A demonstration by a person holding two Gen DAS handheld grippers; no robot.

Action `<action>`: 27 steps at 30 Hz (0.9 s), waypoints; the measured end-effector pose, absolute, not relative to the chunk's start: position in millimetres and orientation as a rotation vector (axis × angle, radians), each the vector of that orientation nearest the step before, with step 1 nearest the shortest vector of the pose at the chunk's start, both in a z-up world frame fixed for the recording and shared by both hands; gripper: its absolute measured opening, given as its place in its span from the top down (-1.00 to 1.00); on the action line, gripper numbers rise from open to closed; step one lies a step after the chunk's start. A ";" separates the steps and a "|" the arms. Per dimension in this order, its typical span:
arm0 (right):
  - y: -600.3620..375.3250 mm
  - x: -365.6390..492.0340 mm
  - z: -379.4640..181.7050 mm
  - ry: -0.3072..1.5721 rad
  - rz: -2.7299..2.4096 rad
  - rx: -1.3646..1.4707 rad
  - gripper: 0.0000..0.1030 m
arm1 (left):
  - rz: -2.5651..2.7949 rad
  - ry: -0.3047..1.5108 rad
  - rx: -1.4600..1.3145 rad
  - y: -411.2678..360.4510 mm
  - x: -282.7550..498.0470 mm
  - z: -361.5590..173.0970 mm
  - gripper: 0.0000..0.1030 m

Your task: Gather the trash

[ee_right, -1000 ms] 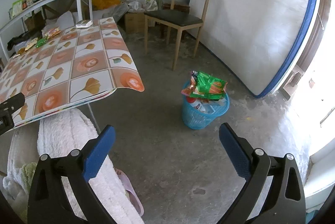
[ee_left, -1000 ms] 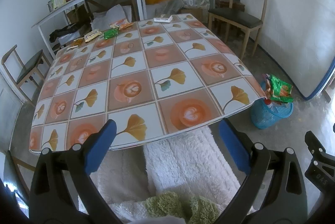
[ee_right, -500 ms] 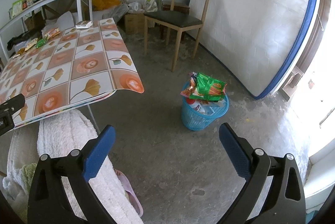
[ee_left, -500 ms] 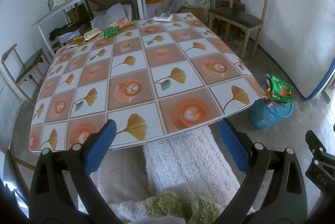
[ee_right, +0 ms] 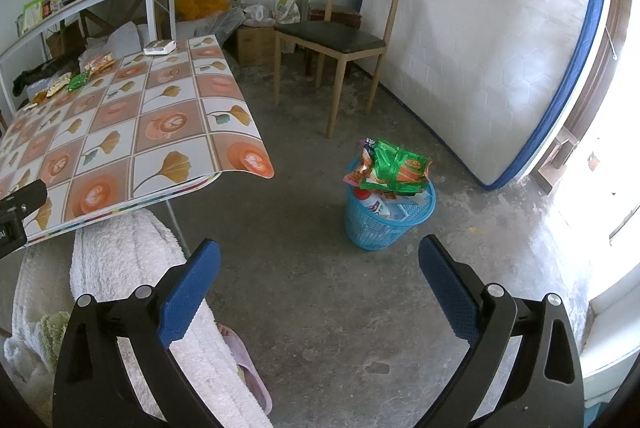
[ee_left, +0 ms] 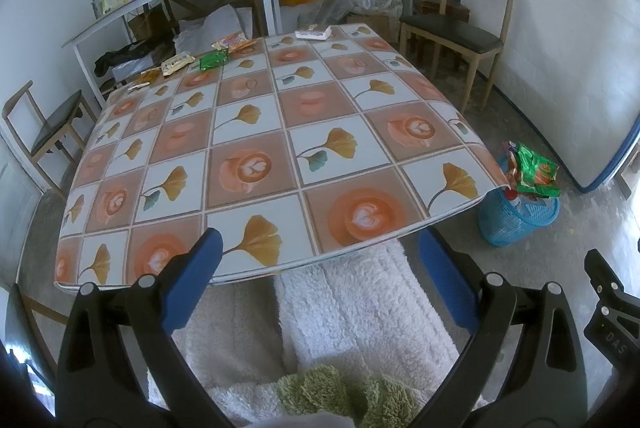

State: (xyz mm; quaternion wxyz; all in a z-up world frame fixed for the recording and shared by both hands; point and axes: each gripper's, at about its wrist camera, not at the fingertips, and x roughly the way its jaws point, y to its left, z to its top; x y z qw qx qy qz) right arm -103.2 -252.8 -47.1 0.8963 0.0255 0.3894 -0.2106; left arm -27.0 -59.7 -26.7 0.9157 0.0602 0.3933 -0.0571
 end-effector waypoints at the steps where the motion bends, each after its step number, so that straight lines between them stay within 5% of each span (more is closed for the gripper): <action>1: -253.5 -103.1 -46.9 0.807 -0.436 0.053 -0.87 | -0.117 0.809 0.124 -59.4 -26.9 -26.7 -0.83; 27: -253.4 -102.8 -47.1 0.807 -0.437 0.053 -0.87 | -0.118 0.816 0.117 -59.4 -27.9 -28.4 -0.83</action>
